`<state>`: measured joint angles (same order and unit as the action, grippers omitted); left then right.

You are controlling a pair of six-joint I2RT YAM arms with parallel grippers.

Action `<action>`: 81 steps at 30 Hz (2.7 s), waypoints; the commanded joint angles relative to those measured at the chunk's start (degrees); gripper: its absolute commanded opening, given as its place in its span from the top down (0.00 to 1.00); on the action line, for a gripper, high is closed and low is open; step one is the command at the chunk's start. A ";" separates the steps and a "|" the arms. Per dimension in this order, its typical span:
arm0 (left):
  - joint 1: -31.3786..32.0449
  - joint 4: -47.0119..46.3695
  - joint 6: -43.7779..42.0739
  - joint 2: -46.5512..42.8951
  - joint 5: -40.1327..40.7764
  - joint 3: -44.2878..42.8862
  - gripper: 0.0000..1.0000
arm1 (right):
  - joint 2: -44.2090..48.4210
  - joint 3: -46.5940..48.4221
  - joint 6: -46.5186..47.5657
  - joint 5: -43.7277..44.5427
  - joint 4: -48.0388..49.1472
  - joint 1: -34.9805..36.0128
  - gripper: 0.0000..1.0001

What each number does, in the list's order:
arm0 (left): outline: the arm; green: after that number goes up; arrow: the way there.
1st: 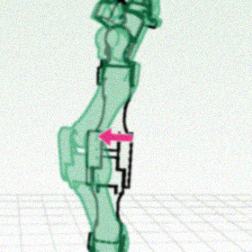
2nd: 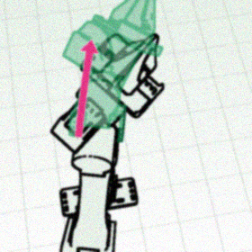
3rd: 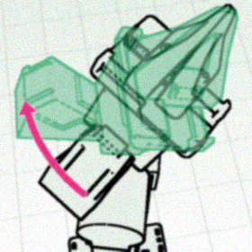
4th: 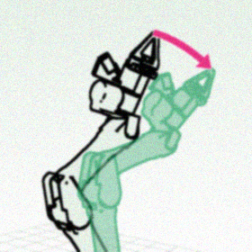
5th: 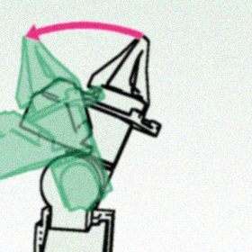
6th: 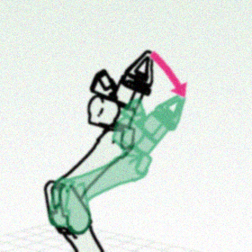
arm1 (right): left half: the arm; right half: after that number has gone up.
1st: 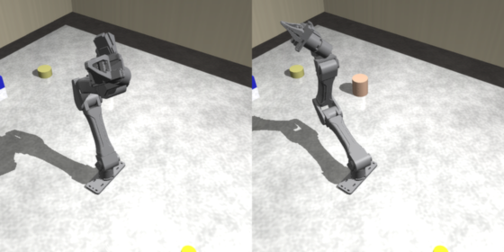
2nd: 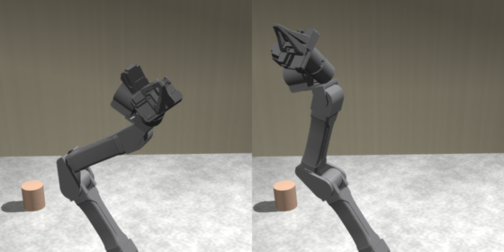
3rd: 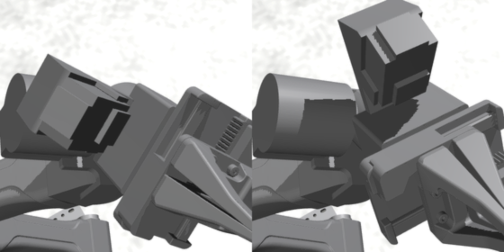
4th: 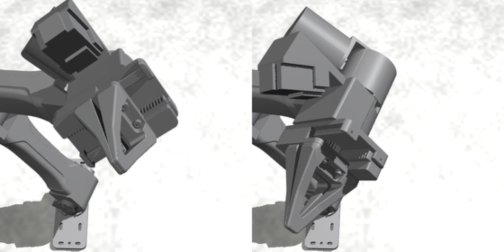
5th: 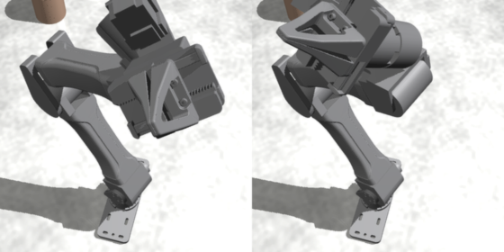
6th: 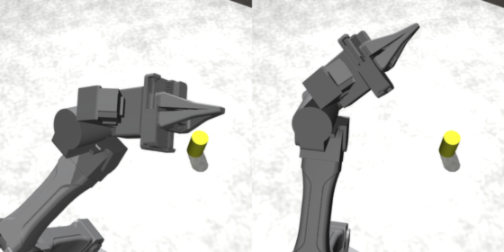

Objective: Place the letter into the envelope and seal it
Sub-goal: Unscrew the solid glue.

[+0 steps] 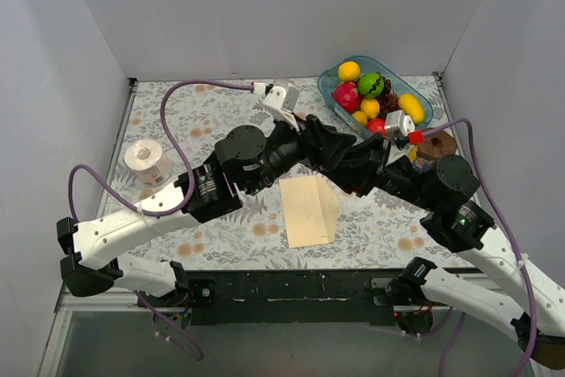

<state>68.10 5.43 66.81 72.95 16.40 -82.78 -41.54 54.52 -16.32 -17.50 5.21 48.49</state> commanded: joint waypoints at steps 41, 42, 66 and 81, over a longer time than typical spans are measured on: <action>5.03 -3.66 -12.05 -5.27 -16.28 2.36 1.00 | -0.56 3.83 2.07 -1.98 -1.88 0.20 0.99; 5.03 -4.20 -12.05 -5.88 -19.01 2.62 1.00 | -0.73 4.01 2.25 -4.02 -0.83 0.20 0.99; 5.03 -5.34 -11.70 -4.29 -44.72 -1.25 0.06 | -4.08 4.54 -5.75 -29.45 14.57 0.20 0.99; 4.85 -12.82 -6.96 -14.95 0.64 10.54 0.07 | 1.46 -0.47 -4.34 2.46 9.82 0.20 0.99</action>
<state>72.93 -5.93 57.98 57.63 4.34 -72.64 -40.53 54.50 -20.14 -25.12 13.93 48.73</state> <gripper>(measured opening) 0.974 0.313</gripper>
